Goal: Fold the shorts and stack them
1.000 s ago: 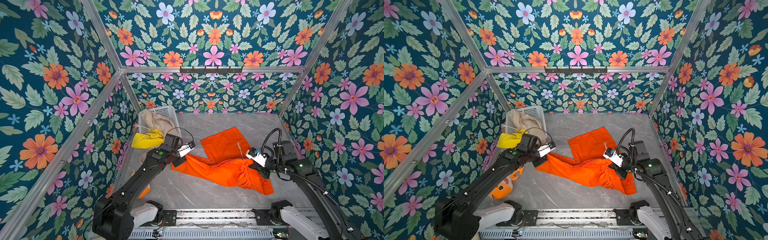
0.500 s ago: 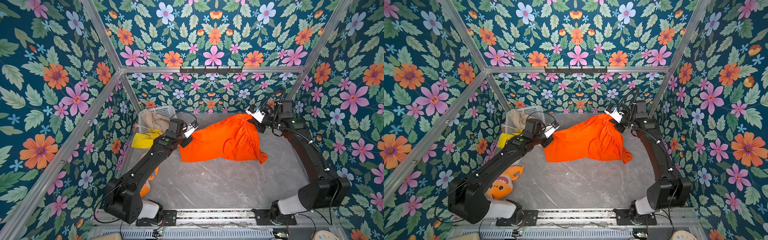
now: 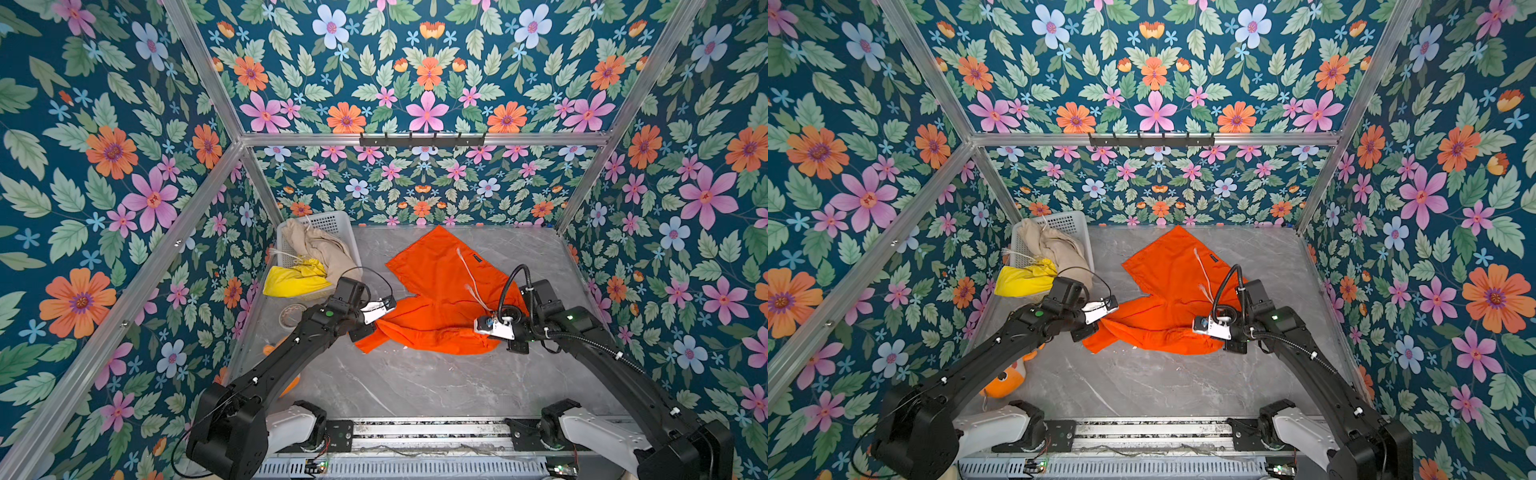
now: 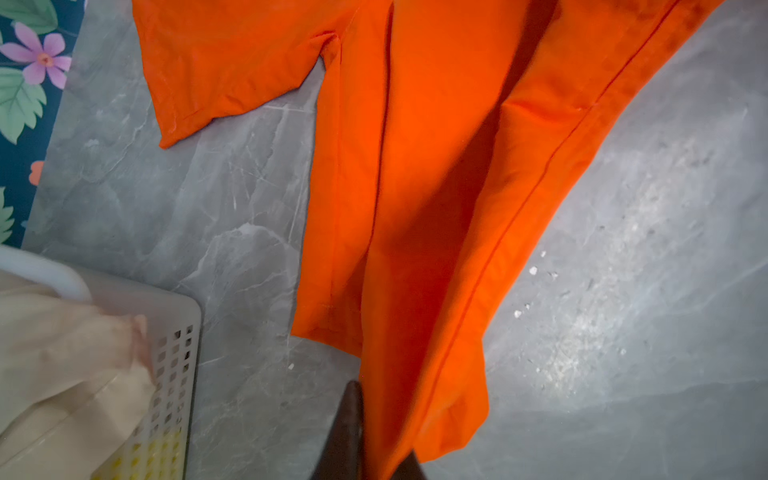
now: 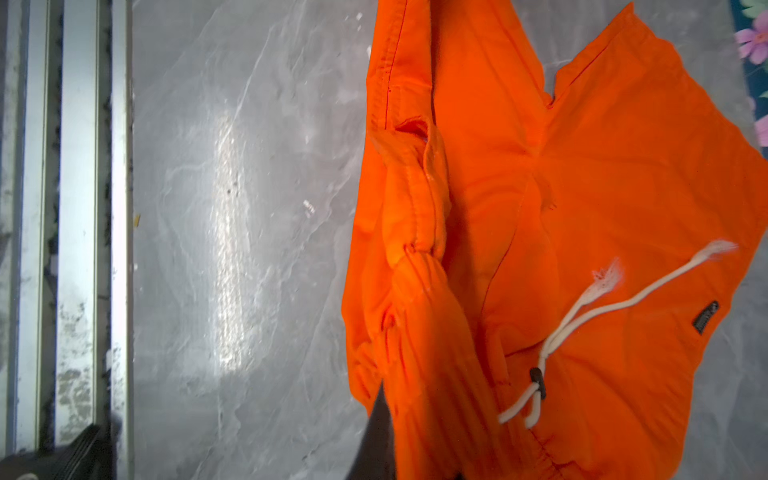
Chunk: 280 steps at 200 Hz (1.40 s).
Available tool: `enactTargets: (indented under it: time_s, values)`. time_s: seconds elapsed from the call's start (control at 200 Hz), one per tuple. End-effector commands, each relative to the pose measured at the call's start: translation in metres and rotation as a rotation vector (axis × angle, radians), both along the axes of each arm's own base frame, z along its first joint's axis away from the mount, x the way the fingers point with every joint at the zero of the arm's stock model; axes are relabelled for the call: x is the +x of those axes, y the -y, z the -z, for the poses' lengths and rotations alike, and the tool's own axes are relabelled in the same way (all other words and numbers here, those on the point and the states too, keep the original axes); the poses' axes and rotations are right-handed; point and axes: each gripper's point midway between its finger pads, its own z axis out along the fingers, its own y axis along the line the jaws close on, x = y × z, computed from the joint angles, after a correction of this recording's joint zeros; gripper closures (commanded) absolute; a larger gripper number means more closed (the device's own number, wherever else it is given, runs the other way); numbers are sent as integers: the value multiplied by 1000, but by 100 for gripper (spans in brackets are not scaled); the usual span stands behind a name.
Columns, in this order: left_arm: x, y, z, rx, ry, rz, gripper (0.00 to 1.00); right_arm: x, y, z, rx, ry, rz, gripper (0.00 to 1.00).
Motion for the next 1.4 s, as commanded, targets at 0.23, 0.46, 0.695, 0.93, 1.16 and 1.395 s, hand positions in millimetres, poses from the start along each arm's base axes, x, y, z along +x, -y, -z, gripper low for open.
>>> enactTargets:
  time_s: [0.23,0.46,0.695,0.93,1.16,1.395]
  values:
    - [-29,24,-31,-118,-88,51,11,-47,-2,-26,87,-86,55,35]
    - [-21,60,-99,-420,-66,8,17,-8,-12,-90,346,-237,544,35]
    - [14,82,-87,-540,-117,-155,28,30,18,-45,514,-676,1371,39]
    - [30,101,-38,-550,-240,-306,30,38,83,30,644,-948,1858,43]
    - [22,101,-2,-561,-344,-385,32,60,89,72,503,-995,1892,42]
    - [14,91,24,-562,-409,-505,33,92,107,104,365,-947,1926,45]
